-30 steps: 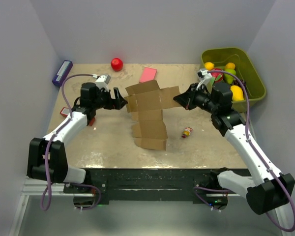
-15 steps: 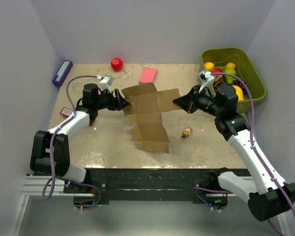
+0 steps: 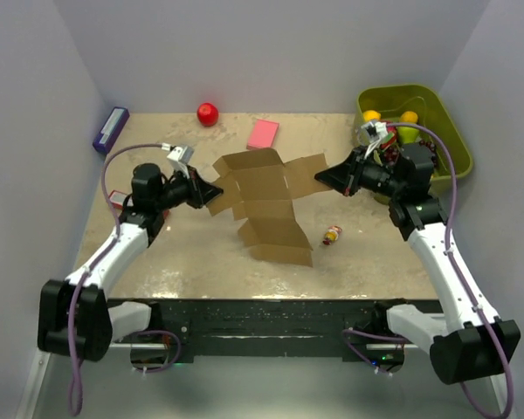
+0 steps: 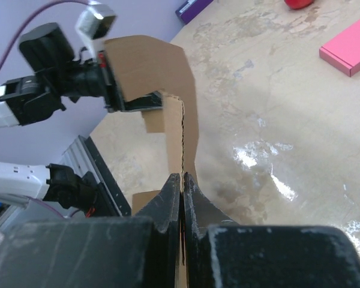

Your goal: Fold the paper box

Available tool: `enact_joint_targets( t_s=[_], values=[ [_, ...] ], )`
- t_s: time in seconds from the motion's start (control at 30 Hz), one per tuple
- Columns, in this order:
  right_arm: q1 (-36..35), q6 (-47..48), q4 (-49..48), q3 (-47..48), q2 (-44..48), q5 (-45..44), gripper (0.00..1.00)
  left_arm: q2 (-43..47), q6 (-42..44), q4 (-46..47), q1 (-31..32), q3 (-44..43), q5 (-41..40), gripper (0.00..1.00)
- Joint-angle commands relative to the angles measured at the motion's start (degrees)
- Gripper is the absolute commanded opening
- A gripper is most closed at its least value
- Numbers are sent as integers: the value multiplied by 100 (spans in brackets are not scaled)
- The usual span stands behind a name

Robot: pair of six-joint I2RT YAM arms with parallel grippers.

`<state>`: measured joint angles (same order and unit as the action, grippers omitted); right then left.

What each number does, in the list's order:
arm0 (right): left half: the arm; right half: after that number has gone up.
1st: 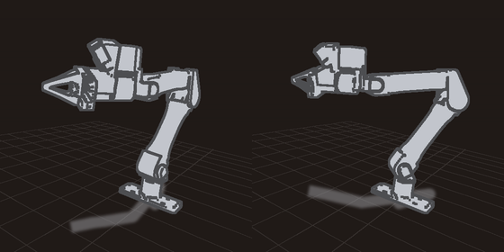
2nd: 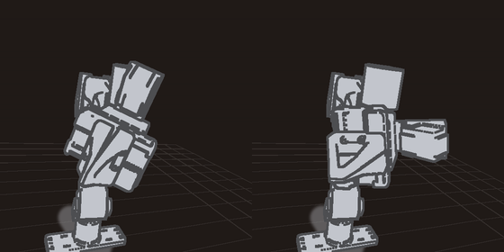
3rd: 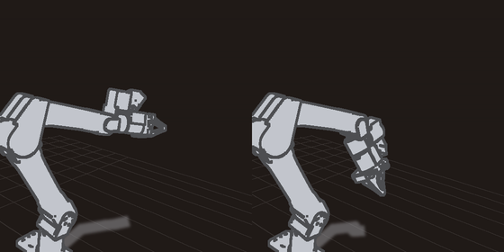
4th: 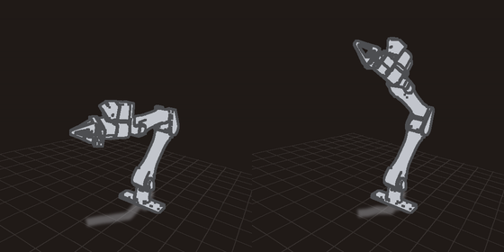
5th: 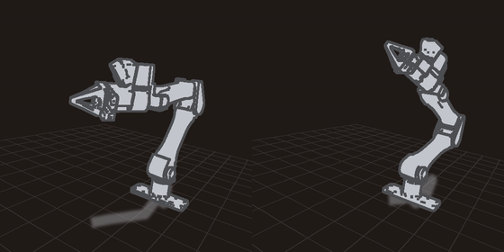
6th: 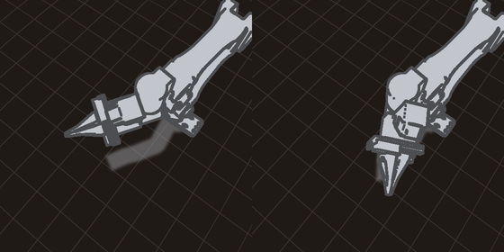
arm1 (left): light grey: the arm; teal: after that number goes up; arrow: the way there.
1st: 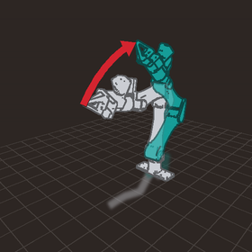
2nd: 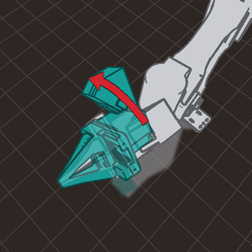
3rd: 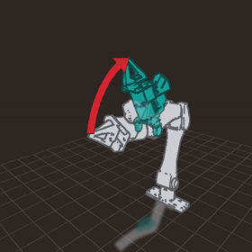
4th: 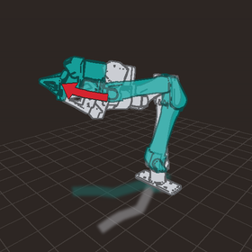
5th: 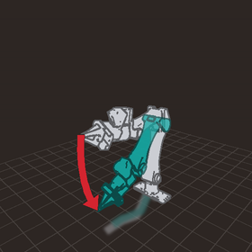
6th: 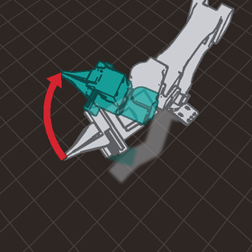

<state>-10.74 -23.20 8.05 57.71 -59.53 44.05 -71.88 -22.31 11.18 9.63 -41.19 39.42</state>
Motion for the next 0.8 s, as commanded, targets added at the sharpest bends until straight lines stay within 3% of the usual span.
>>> enact_joint_targets(
  t_s=[0.0,0.2,0.37,0.47,0.5,0.57,0.6,0.63,0.73,0.77],
  values=[
    [230,-299,-953,-49,-296,1017,0,1085,385,420,30,286,671,0],
    [327,17,-1482,-155,-630,1211,0,1633,-80,1447,22,682,1996,0],
    [406,105,-1158,-50,-990,597,4,1677,-248,1520,22,674,2290,0],
    [406,193,-920,-6,-956,184,23,1642,260,575,22,472,1755,0],
    [406,254,-867,-14,-816,-113,38,1555,357,387,22,358,1588,0],
    [406,342,-631,-14,-614,-545,55,1484,437,148,22,313,1438,0],
    [398,412,-560,-14,-386,-686,72,1414,498,17,13,226,1254,0],
    [406,456,-438,3,-262,-1070,81,1378,682,-150,4,173,1174,0],
    [398,676,-322,-58,351,-1730,98,1273,868,-608,-13,24,971,0],
    [398,720,-287,-76,528,-2003,99,1247,894,-730,-22,6,971,0]
  ],
)
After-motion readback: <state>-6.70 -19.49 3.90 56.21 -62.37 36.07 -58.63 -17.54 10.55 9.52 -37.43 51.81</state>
